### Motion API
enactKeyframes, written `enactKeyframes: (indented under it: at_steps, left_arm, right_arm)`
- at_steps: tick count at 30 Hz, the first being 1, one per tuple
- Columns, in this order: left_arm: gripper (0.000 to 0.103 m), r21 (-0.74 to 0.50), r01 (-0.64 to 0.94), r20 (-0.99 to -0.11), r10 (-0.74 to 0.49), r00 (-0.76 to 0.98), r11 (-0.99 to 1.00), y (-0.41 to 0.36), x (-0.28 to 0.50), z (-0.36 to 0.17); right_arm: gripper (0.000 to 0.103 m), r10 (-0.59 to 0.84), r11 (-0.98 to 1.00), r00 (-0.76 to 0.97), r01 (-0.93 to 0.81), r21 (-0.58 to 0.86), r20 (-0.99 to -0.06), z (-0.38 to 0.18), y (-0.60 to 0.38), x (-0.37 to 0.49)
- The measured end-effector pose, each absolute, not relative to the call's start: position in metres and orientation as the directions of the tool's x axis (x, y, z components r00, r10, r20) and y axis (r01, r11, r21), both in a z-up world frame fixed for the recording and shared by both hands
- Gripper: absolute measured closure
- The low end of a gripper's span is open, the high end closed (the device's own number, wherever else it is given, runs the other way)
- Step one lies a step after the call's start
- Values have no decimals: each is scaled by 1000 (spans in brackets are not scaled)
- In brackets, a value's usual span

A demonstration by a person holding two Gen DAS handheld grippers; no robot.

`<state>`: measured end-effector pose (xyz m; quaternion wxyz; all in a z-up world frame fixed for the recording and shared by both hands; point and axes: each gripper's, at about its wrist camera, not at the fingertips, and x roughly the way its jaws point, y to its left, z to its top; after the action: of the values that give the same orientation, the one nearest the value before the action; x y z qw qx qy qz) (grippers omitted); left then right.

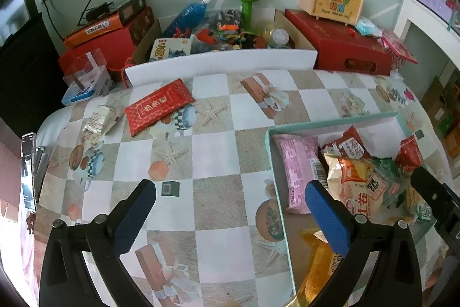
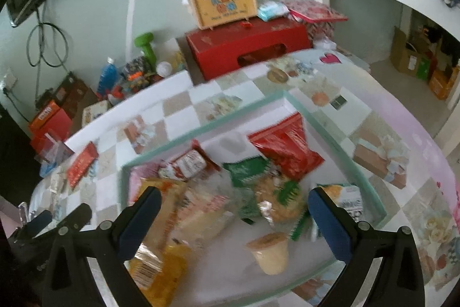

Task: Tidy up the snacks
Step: 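Withdraw both grippers from the tray toward the remaining snacks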

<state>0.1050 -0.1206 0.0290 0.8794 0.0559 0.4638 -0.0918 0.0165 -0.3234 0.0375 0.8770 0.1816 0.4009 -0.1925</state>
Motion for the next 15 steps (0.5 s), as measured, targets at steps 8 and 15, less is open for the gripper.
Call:
enactKeyframes:
  at_steps: [8, 15]
  left_arm:
    - [0, 3, 137, -820, -76, 568, 991, -81, 113, 37]
    - [0, 9, 59, -819, -26, 573, 998, -42, 122, 38]
  right_arm:
    - [0, -150, 891, 632, 419, 172, -760, 40, -297, 29]
    - [0, -154, 916, 621, 382, 125, -769, 37, -272, 41]
